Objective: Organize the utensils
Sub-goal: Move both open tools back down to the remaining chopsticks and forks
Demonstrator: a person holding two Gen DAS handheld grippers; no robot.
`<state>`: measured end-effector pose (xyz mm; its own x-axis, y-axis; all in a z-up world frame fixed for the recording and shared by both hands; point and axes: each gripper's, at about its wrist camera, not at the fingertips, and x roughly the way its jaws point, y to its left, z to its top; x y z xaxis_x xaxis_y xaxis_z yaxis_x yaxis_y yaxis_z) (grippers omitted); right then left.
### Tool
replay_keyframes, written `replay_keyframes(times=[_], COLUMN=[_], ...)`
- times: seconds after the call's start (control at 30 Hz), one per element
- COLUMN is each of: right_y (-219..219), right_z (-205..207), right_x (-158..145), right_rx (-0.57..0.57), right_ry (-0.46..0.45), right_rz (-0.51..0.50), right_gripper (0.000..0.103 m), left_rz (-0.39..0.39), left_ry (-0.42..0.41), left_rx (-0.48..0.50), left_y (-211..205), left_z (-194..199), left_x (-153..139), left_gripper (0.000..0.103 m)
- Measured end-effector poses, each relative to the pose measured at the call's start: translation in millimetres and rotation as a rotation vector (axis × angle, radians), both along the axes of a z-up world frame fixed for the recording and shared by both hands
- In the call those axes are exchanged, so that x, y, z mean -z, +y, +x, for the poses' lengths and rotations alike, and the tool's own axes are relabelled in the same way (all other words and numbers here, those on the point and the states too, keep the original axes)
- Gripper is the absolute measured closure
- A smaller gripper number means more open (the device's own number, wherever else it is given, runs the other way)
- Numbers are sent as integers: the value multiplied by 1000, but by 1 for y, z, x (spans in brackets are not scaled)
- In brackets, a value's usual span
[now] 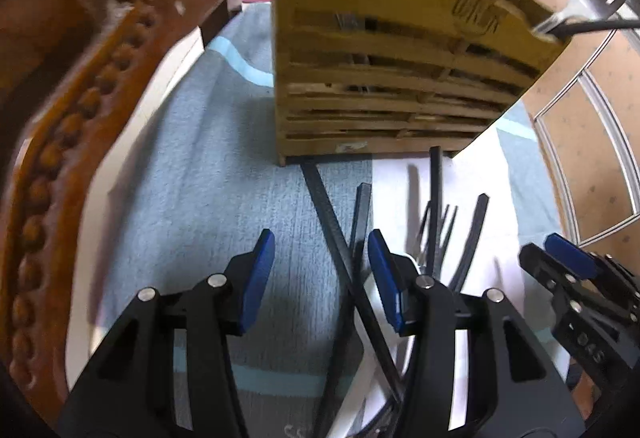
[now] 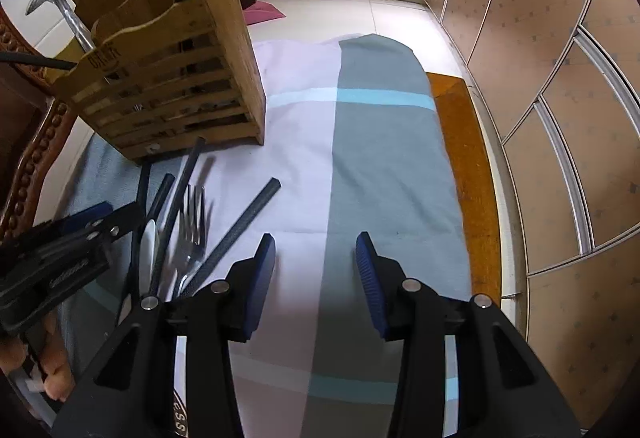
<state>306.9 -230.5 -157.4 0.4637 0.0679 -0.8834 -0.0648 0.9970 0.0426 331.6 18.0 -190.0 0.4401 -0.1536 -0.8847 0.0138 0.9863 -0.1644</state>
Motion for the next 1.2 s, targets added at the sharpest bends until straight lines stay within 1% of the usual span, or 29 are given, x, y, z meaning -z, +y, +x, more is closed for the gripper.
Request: replay_keyframes(times=[0.07,0.1,0.13,0.17,0.2,0.23,0.47,0.53,0.6,0.73,0.77,0.83,0.9,0.97,1.03,1.13,1.17,1.2], right_y=[-3,-3,-4,-6,-7,-7,-4,-4,-4,-3,-2,-1,-1,0,3,12,15,19], right_z=[-2,-2,-3,-3,-3,-2,-6,-6,-4,13,17,29,38,48,55,62,63,62], right_x=[-1,-1,-2,-3,-3,-3,-4,-3,-1,1,1,4,10,16,20,20,20,19], right_rx=[-5,-3,0,2,5,6,-13,-15,-7,37,50,78,95,114,127,108,97,76], right_ry=[2,-1,-4,-6,-8,-10,-21,-9,-1,19,20,38,67,94,93,85,85,82], right_rz=[-2,-5,-5,-4,-1,0,-30,-20,0,66,70,97,138,156,142,86,66,37], right_gripper=[60,60,60,60,60,60,60,60,60,60,60,60,60,60,60,60,60,63], left_rz=[4,-5,-30,-49,-66,-78,-125,-115,-93,-30,-28,-20,11,30,37,39,38,39], left_ry=[-3,-2,6,14,24,33,100,105,88,57,52,33,6,0,15,40,44,48], left_rx=[5,13,22,28,37,48,93,94,87,62,61,59,50,40,26,6,1,-2], left_y=[0,0,1,2,3,4,18,21,24,27,26,26,25,25,26,31,32,33], left_z=[0,1,-1,-3,-5,-10,-49,-58,-62,-63,-58,-51,-45,-39,-32,-26,-24,-23], left_x=[4,4,5,5,5,6,12,12,12,7,1,-6,-11,-12,-8,-3,-2,-1], left_gripper=[61,69,78,81,86,87,89,89,88,87,86,75,72,72,72,72,72,72])
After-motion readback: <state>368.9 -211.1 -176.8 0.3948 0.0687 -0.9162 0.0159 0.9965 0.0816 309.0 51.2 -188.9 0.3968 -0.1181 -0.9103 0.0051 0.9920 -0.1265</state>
